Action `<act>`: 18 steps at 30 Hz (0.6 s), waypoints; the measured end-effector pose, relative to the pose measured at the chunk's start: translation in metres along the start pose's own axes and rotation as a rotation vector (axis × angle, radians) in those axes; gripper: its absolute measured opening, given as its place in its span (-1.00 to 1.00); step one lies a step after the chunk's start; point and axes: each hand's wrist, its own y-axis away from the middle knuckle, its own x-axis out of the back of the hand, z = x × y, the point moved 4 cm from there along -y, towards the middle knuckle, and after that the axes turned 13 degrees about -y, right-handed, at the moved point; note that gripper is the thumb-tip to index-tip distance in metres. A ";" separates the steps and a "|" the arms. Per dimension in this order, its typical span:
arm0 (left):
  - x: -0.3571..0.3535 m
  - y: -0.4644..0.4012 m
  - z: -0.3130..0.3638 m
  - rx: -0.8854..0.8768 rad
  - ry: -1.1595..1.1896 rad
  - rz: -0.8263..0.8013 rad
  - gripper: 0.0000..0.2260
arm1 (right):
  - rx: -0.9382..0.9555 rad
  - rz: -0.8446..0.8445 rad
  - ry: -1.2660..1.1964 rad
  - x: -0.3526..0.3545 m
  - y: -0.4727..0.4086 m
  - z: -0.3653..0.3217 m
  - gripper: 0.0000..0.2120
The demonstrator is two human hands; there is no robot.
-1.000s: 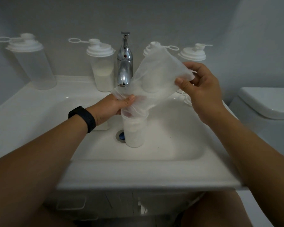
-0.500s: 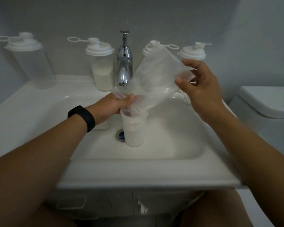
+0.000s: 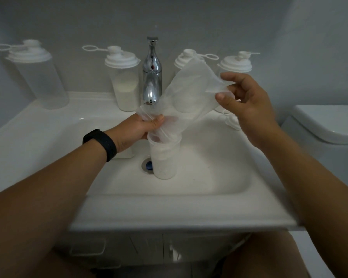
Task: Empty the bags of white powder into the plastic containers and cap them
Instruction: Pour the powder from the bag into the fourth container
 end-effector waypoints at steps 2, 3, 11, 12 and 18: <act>0.001 0.000 -0.001 0.000 -0.003 -0.011 -0.57 | 0.013 0.001 -0.036 0.002 0.000 0.000 -0.71; 0.001 0.000 -0.001 0.000 0.001 -0.011 -0.59 | 0.030 0.016 -0.033 0.003 0.000 -0.001 -0.75; 0.001 0.000 0.000 0.005 -0.019 -0.001 -0.54 | 0.042 0.149 -0.066 0.007 0.000 -0.002 -0.73; 0.001 0.000 -0.001 0.008 -0.024 0.000 -0.54 | 0.039 0.145 -0.047 0.006 0.000 -0.002 -0.75; -0.002 0.003 0.004 -0.002 -0.033 -0.005 -0.61 | 0.052 0.194 0.018 0.006 0.000 -0.003 -0.85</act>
